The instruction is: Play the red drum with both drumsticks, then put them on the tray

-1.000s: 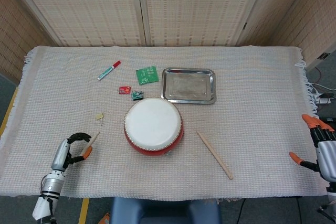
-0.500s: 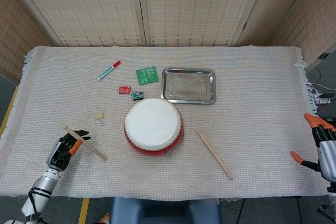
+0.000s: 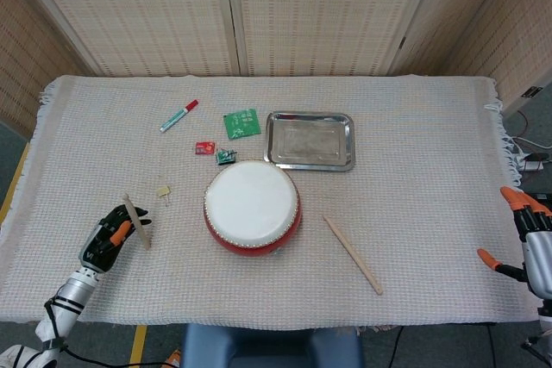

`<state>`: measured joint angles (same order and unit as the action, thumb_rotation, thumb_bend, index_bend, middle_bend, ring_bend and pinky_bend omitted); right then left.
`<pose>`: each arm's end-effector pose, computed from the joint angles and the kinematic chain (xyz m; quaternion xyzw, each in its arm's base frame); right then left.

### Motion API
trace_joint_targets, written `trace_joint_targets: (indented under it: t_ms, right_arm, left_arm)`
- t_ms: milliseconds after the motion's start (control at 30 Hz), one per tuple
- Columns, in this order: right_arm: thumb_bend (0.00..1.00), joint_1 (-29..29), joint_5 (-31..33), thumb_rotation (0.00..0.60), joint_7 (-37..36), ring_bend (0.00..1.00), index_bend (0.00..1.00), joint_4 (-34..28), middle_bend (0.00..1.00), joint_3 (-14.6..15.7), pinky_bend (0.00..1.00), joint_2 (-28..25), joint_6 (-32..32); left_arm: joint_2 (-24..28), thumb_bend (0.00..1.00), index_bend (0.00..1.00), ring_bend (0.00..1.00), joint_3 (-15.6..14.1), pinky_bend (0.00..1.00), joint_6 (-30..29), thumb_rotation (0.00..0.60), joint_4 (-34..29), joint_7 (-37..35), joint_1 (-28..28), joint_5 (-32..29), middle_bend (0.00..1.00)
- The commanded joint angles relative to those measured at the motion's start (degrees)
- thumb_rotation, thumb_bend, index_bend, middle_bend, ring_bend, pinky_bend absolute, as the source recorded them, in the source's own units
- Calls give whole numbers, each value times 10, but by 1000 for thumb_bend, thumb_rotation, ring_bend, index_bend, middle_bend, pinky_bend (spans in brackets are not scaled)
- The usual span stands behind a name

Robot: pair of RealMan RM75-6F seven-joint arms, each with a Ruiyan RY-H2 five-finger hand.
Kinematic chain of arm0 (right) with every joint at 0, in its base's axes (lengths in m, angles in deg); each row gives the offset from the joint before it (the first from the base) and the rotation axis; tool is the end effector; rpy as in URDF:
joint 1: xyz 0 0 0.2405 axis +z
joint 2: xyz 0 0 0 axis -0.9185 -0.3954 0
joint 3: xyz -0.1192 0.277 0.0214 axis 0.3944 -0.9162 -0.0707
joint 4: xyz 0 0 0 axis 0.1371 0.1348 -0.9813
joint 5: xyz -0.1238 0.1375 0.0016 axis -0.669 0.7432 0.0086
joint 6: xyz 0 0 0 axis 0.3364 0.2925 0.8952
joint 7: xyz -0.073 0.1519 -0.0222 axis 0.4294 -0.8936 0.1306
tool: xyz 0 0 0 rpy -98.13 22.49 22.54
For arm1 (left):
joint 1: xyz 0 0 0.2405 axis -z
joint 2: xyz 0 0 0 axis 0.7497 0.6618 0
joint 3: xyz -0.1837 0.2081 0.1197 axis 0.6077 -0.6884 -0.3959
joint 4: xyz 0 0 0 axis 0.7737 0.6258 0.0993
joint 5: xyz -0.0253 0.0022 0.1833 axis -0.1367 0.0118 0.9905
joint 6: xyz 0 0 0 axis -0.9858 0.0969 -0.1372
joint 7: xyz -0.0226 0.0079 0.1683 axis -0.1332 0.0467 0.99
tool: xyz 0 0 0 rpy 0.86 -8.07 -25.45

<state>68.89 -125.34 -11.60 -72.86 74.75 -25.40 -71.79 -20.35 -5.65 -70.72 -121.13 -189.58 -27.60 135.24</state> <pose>-0.3399 -0.1982 0.2413 0.5564 -0.3804 0.4443 0.5902 -0.3476 0.3050 0.0492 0.1082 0.8001 0.5896 0.0218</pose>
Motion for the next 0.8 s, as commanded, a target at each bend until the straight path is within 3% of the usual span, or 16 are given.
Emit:
trace_joint_targets:
  t_ms: [33, 133, 300, 533, 800]
  right_arm:
    - [62, 0, 0, 600, -1, 0, 70, 0, 100, 0, 166, 0, 0]
    - [62, 0, -2, 600, -4, 0, 70, 2, 100, 0, 166, 1, -1]
    - [62, 1, -5, 600, -6, 0, 70, 4, 100, -1, 166, 2, -4]
    - [62, 0, -7, 600, -9, 0, 70, 7, 100, -1, 166, 4, -7]
    - [62, -1, -9, 600, -9, 0, 70, 7, 100, -1, 166, 5, -9]
  left_arm:
    - [-2, 435, 262, 272, -1, 301, 1, 600, 3, -1, 0, -2, 354]
    - [-5, 436, 185, 336, -1, 331, 7, 600, 6, -1, -1, -13, 385]
    - [0, 437, 197, 386, 4, 382, 7, 600, -10, -1, 0, -24, 431]
    - [6, 439, 316, 447, 11, 470, 9, 600, -28, 25, -6, -43, 500]
    - [6, 437, 410, 471, 29, 481, 25, 600, -57, 83, -17, -85, 534]
